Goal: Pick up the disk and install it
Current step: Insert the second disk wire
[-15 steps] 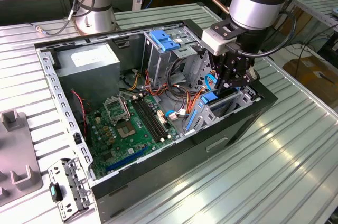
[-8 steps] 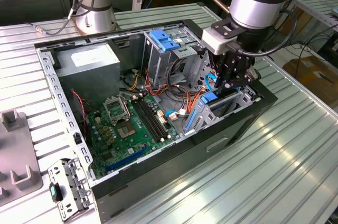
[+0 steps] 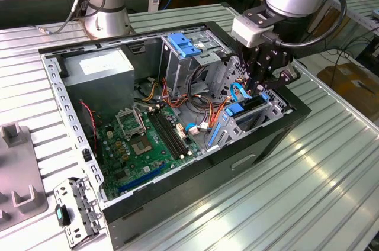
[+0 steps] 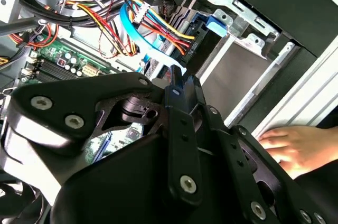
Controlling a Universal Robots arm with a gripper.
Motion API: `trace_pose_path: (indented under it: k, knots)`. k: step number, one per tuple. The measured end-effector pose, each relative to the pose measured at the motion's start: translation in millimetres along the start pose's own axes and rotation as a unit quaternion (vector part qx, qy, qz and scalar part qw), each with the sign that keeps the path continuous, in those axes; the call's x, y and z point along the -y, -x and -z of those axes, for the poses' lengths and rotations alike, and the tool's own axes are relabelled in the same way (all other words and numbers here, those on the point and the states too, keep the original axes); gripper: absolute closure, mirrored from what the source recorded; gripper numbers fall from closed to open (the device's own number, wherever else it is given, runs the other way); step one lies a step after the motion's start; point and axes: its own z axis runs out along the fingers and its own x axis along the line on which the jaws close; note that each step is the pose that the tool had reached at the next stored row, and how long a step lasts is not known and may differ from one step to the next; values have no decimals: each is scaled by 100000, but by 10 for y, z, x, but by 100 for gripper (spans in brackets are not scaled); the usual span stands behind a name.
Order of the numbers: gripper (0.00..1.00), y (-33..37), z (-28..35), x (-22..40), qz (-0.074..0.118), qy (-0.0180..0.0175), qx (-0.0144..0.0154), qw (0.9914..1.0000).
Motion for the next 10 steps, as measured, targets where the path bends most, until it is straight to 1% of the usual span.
trace_pose_path:
  k: [2,3,4,10]
  knots:
    - [78,0,3,0,1,0,-9,100000]
    - [85,0,4,0,1,1,-12,100000]
    - [89,0,5,1,2,2,-11,100000]
    - [89,-1,11,1,1,1,-10,100000]
